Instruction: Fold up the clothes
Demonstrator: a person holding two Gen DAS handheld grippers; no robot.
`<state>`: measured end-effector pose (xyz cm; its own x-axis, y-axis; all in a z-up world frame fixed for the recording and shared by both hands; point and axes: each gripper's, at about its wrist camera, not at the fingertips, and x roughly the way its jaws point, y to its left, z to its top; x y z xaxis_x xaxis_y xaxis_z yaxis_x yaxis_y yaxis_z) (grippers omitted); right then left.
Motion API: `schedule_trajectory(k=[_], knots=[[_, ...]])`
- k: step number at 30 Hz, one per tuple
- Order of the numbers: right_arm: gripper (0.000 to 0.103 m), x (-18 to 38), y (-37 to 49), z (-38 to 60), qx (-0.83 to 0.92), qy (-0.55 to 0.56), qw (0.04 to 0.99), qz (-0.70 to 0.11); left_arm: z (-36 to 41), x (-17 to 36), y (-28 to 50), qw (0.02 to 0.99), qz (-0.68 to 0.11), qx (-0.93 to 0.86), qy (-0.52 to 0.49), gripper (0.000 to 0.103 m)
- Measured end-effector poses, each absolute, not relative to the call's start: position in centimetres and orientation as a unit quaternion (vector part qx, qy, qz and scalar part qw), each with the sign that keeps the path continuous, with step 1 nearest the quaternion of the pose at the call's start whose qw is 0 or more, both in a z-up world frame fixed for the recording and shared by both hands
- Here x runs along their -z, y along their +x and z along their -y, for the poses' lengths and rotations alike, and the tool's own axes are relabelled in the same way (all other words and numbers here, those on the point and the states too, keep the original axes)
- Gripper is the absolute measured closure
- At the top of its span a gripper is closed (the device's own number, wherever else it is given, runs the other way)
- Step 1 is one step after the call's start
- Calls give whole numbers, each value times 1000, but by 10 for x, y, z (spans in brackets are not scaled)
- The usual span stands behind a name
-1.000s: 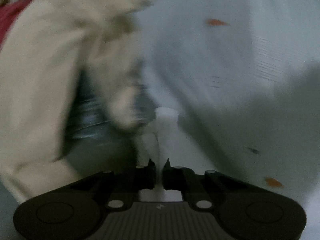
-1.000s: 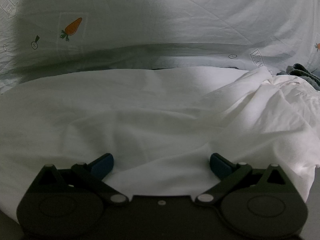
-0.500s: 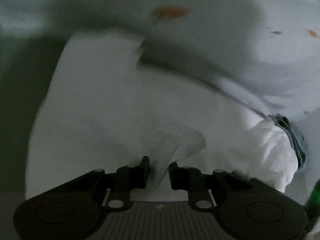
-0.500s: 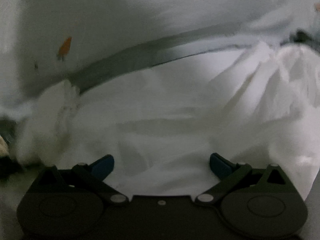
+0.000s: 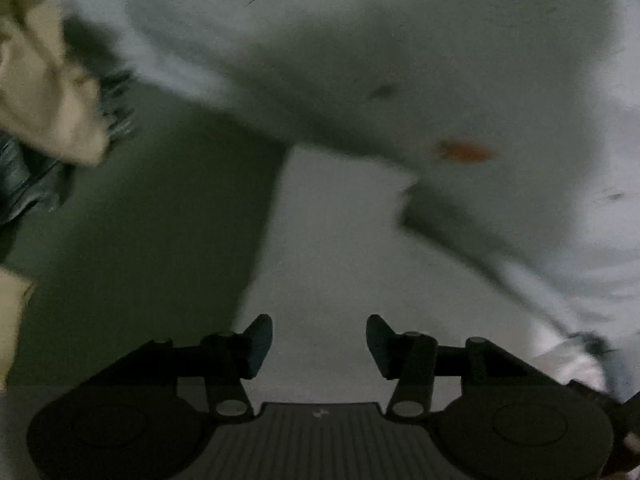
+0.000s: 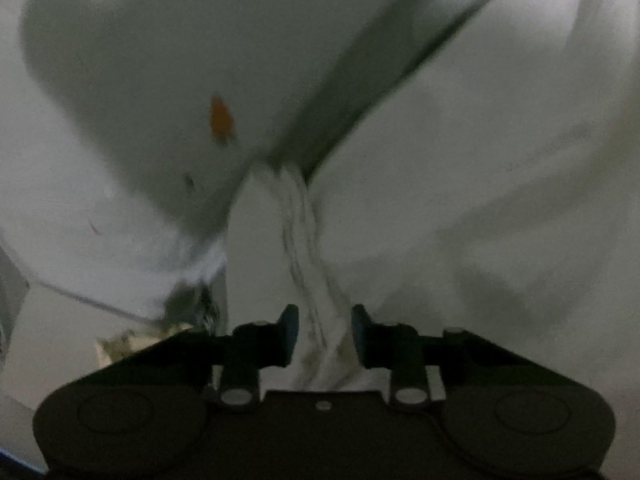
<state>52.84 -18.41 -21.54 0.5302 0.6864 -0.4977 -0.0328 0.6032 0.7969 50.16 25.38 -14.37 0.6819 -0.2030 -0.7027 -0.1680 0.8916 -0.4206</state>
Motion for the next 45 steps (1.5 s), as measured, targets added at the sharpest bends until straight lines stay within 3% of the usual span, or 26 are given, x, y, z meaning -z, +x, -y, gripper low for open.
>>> schedule_trajectory(k=[3, 10, 18, 21, 23, 24, 25, 28, 37, 39, 42, 45], knots=[[73, 225, 539, 165, -229, 361, 787, -446, -258, 162, 496, 874, -423, -15, -237, 51], [61, 224, 561, 145, -247, 324, 794, -451, -266, 160, 489, 875, -431, -4, -222, 50], [61, 225, 598, 124, -305, 311, 779, -452, -263, 161, 494, 872, -429, -10, -234, 49], [61, 235, 605, 109, -345, 309, 751, -471, -262, 163, 491, 877, -418, -7, -239, 45], [61, 242, 607, 103, -361, 312, 739, -475, -262, 164, 489, 878, -407, -4, -250, 37], [71, 245, 609, 101, -366, 316, 737, -473, -262, 165, 488, 879, -402, -2, -257, 35], [92, 249, 612, 100, -358, 320, 732, -483, -261, 165, 488, 878, -401, -3, -260, 32], [95, 245, 609, 106, -336, 322, 739, -487, -258, 161, 494, 875, -409, -9, -259, 32], [98, 146, 544, 128, -305, 139, 855, -395, -239, 144, 519, 881, -415, 17, -224, 32], [98, 159, 530, 142, -263, 115, 867, -407, -227, 150, 520, 879, -430, 24, -206, 31], [97, 209, 528, 173, -196, 170, 845, -468, -213, 157, 516, 880, -436, 17, -190, 31], [98, 205, 528, 185, -193, 211, 841, -459, -207, 153, 518, 878, -449, 22, -166, 31]])
